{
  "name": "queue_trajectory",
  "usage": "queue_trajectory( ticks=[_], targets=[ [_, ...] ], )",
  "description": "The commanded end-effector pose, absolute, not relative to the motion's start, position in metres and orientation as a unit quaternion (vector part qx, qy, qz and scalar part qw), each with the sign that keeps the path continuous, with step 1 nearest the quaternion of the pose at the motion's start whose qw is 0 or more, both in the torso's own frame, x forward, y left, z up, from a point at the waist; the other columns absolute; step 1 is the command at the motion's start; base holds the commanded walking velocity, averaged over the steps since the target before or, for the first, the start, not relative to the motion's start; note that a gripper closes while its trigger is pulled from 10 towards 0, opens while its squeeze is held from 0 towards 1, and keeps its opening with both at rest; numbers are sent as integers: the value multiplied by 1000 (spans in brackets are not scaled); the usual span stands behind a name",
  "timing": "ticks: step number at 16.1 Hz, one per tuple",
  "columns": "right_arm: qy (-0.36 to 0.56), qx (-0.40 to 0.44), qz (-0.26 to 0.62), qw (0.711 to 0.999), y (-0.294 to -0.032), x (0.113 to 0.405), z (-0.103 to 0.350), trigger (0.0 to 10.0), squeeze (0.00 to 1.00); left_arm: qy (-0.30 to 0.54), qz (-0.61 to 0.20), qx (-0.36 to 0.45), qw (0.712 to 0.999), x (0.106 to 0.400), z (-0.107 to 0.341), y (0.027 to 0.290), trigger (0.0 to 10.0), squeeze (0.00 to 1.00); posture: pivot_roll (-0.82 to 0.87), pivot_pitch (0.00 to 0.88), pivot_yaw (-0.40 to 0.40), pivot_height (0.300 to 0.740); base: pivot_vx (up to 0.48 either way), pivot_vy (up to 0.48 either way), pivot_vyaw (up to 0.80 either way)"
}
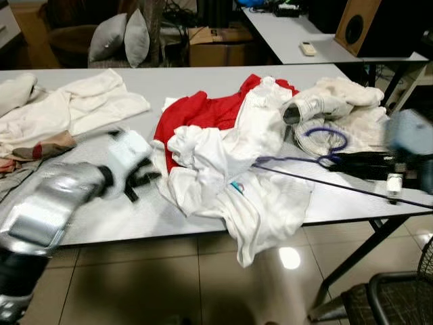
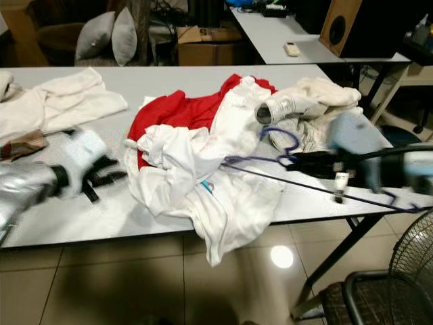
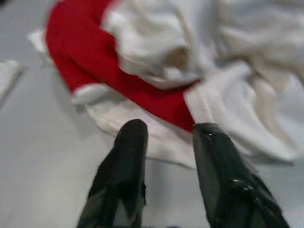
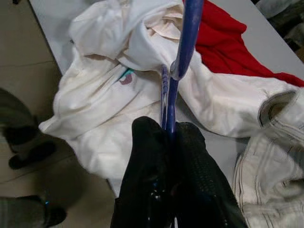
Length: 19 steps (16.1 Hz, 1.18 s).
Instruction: Hang hanger
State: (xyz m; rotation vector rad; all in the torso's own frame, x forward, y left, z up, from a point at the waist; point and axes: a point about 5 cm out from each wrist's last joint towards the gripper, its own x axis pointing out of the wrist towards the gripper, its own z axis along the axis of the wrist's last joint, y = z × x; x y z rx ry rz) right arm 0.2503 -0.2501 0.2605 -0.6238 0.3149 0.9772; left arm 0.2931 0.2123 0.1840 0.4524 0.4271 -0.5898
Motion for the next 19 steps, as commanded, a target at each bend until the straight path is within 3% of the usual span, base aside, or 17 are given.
queue_trajectory(
  ticks=[1, 4, 6, 7, 10, 12, 14, 17, 19],
  targets=[
    [131, -297, 459, 828, -252, 247, 274, 10000, 0, 187, -271, 207, 921, 293, 192, 216, 10000, 1000, -148, 0, 32, 740, 0, 0, 0],
    [90, -264, 437, 855, -259, 241, 294, 10000, 0, 84, -236, 88, 964, 294, 207, 213, 10000, 1000, -157, 0, 41, 740, 0, 0, 0],
    [75, -230, 437, 866, -257, 240, 294, 10000, 0, 61, -234, 47, 969, 292, 208, 208, 10000, 1000, -156, 0, 41, 740, 0, 0, 0],
    [57, -175, 431, 883, -254, 246, 290, 10000, 0, 35, -211, 5, 977, 294, 210, 203, 10000, 1000, -156, 0, 41, 740, 0, 0, 0],
    [89, -170, 412, 891, -246, 253, 263, 10000, 0, 39, -206, -3, 978, 292, 203, 194, 10000, 1000, -154, 0, 43, 740, 0, 0, 0],
    [105, -158, 370, 909, -231, 272, 237, 10000, 0, 44, -229, 11, 972, 292, 198, 178, 10000, 1000, -168, 0, 51, 740, 0, 0, 0],
    [149, -215, 378, 888, -230, 279, 224, 10000, 0, 32, -280, 13, 959, 296, 202, 155, 10000, 1000, -165, 0, 42, 740, 0, 0, 0],
    [218, -298, 459, 808, -244, 269, 238, 10000, 0, 43, -357, 37, 932, 300, 197, 119, 10000, 1000, -181, 0, 25, 740, 0, 0, 0],
    [243, -337, 476, 775, -253, 276, 252, 10000, 0, 63, -392, 68, 915, 306, 184, 96, 10000, 1000, -190, 0, 13, 740, 0, 0, 0]
  ],
)
